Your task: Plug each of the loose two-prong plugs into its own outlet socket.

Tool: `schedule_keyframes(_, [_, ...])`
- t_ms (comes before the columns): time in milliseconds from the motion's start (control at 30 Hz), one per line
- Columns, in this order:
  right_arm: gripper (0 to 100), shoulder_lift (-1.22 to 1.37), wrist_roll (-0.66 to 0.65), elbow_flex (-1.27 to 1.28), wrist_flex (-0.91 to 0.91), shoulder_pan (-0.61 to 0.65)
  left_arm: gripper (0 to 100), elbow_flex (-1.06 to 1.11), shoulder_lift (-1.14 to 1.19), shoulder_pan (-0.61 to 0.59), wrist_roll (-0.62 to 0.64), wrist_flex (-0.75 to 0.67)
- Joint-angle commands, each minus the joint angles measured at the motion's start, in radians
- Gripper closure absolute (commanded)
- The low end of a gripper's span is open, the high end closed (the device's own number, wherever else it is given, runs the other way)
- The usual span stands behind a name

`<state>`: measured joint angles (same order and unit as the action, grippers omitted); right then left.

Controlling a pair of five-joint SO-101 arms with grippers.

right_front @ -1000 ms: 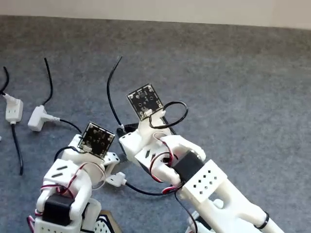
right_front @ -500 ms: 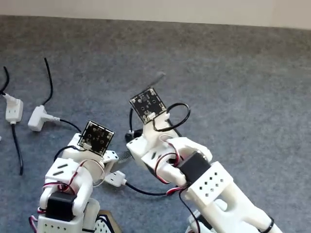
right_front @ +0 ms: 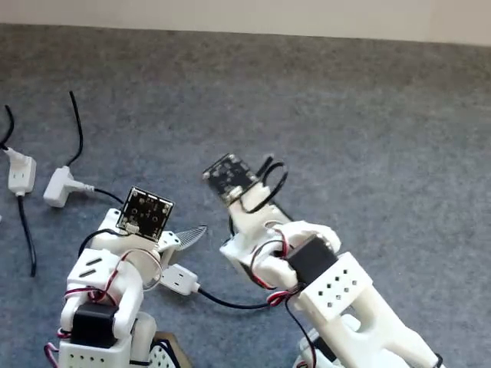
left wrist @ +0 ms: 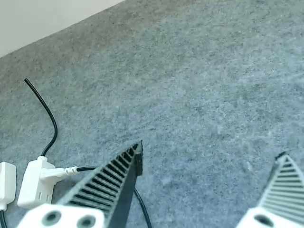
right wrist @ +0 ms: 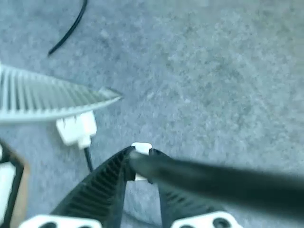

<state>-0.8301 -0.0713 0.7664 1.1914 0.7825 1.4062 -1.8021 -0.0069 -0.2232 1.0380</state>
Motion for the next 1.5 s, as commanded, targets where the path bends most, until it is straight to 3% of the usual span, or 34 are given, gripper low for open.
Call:
schedule_keyframes(0, [99.4, -0.001, 0.066, -0.059, -0.160, -0.088, 60, -0.073, -0.012, 0.031, 0.003, 0.083])
schedule_keyframes(167, [99.4, -0.001, 0.169, -0.058, -0.280, -0.096, 60, -0.105, -0.013, 0.119, 0.006, 0.146])
schedule_keyframes(300, [99.4, -0.001, 0.210, -0.058, -0.303, -0.033, 60, -0.113, -0.012, 0.128, 0.023, 0.141])
schedule_keyframes(567, [99.4, -0.001, 0.206, -0.065, -0.239, 0.130, 60, 0.031, -0.008, 0.119, 0.020, -0.091])
schedule_keyframes(733, [99.4, -0.001, 0.155, -0.117, -0.147, 0.131, 60, 0.076, -0.008, 0.010, 0.020, -0.172])
schedule_keyframes(1133, [99.4, 0.001, 0.084, -0.116, -0.117, 0.022, 60, 0.074, -0.008, 0.022, 0.020, -0.158])
schedule_keyframes(1300, [99.4, 0.002, 0.061, -0.116, -0.113, -0.036, 60, 0.038, -0.012, 0.042, 0.020, -0.068])
schedule_keyframes(1467, [99.4, 0.079, 0.051, -0.136, -0.025, -0.044, 60, -0.145, 0.004, -0.056, 0.025, 0.063])
